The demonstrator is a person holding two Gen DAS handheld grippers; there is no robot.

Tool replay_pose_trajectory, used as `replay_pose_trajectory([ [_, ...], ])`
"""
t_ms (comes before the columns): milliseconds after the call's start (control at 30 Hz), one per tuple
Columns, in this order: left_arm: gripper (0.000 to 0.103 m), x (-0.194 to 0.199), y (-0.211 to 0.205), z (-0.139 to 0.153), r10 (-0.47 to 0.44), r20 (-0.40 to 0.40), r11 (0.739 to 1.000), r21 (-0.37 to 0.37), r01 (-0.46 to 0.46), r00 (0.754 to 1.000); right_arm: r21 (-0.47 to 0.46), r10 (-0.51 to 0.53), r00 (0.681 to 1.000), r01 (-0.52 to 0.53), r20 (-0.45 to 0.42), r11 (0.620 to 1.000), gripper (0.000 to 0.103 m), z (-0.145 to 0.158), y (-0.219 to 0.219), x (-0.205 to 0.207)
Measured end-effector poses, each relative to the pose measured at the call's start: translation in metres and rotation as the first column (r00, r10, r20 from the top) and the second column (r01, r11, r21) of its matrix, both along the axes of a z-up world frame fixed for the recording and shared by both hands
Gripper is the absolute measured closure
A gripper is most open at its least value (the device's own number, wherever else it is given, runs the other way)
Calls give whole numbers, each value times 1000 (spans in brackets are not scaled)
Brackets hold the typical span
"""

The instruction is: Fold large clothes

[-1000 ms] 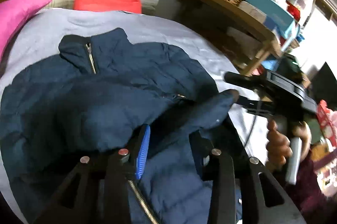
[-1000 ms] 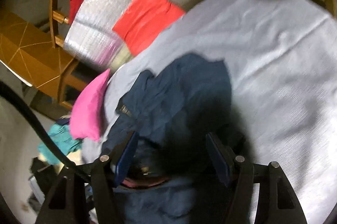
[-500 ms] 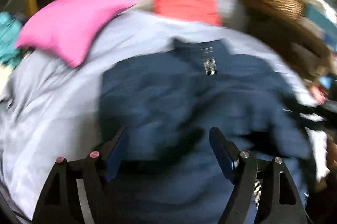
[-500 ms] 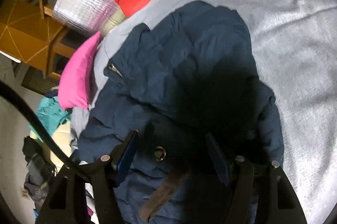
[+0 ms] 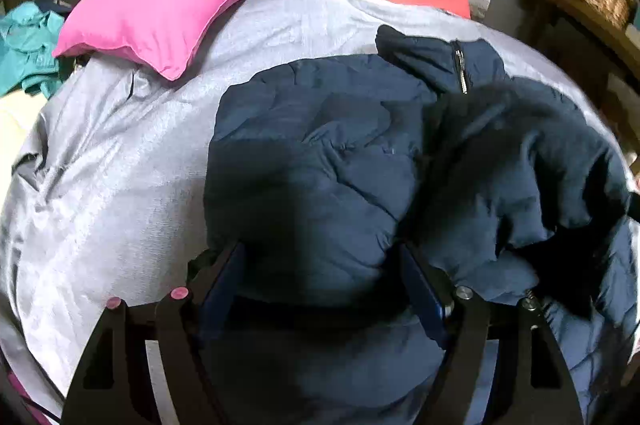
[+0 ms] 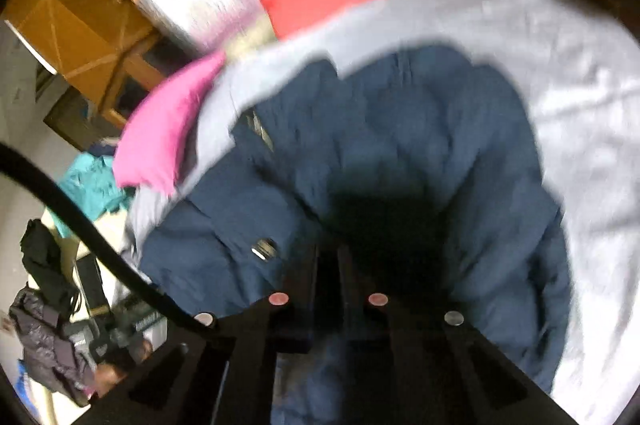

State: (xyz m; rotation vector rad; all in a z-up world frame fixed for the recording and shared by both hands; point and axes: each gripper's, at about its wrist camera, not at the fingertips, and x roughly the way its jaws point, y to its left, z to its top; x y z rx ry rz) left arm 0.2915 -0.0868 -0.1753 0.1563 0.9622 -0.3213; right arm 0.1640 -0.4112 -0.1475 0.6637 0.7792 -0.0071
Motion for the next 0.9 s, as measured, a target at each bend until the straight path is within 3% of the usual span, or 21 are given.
replay_pose_trajectory([
  [100, 25, 2, 3, 0, 5, 0, 1000, -14, -5, 1000, -9, -12, 1000, 12, -17, 1000, 89, -1, -10, 4],
  [167, 25, 3, 3, -3, 3, -2, 1000, -6, -3, 1000, 75, 22, 995, -15, -98, 997, 83, -15, -20, 6],
  [233, 25, 3, 3, -4, -1, -2, 1000, -5, 1, 1000, 127, 54, 991, -38, -122, 991, 69, -20, -25, 2],
  [333, 25, 3, 4, -3, 8, -6, 1000, -13, -8, 1000, 110, 62, 993, -51, -101, 993, 39, -16, -30, -12],
  [367, 25, 3, 5, -3, 12, -6, 1000, -17, -12, 1000, 127, 63, 994, -51, -91, 991, 39, -17, -33, -18],
  [633, 25, -1, 1, -2, 35, -3, 999, -25, -35, 999, 330, 138, 980, -83, -146, 940, 41, -57, -7, -6],
  [700, 25, -2, -1, -2, 38, 0, 999, -22, -38, 999, 347, 146, 982, -95, -123, 933, 55, -59, 3, 1],
  [767, 25, -2, -1, -1, 40, 5, 999, -25, -40, 999, 302, 140, 985, -103, -103, 948, 78, -54, 12, 7],
  [900, 25, -2, 9, 12, 81, 43, 994, -72, -78, 996, 127, 64, 998, -66, 23, 990, 88, -16, 12, -2],
])
